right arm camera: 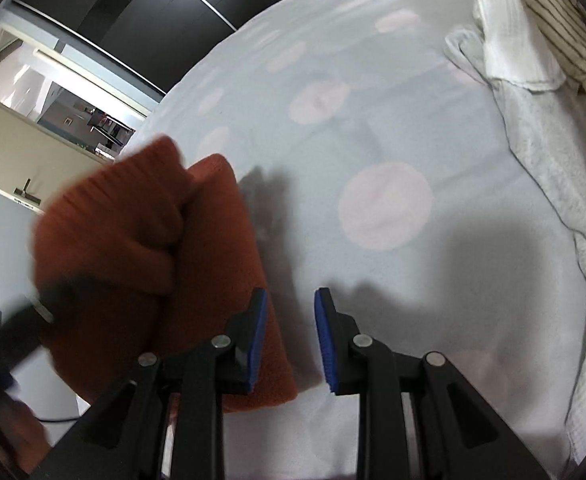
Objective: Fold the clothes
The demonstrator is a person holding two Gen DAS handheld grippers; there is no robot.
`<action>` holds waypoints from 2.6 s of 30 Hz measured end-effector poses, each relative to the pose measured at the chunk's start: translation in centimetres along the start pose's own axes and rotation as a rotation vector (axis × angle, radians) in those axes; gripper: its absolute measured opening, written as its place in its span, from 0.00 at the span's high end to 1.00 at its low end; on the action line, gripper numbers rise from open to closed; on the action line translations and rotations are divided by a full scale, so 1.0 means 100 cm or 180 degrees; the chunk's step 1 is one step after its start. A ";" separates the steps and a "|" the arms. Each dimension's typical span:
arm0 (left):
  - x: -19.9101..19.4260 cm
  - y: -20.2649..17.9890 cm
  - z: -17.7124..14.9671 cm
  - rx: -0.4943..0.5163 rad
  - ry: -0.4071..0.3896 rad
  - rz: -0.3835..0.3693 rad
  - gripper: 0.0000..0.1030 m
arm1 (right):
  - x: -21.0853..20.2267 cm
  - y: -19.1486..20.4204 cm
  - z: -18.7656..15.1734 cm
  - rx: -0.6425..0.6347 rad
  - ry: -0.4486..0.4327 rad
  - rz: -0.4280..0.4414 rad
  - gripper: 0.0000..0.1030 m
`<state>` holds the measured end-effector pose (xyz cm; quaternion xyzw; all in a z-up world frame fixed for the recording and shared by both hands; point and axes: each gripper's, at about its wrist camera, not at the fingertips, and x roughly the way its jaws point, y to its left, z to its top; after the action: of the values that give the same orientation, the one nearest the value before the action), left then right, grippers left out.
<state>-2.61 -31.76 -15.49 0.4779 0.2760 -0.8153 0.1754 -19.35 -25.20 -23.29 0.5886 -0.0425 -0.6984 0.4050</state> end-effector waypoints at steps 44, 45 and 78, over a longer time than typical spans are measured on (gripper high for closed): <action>-0.086 0.177 -0.071 -0.0475 -0.0744 0.0183 0.33 | -0.062 0.078 0.000 -0.0803 -0.0562 0.0642 0.56; -0.081 0.182 -0.072 -0.0552 -0.0722 0.0100 0.33 | -0.057 0.087 0.003 -0.0934 -0.0473 0.0599 0.56; -0.044 0.221 -0.079 -0.0954 -0.0352 -0.0184 0.30 | -0.003 0.012 0.015 -0.0043 -0.0038 0.0824 0.78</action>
<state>17.08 -44.11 -20.92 0.3926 0.3981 -0.7947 0.2362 -20.04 -26.49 -21.91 0.5714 -0.1159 -0.6440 0.4954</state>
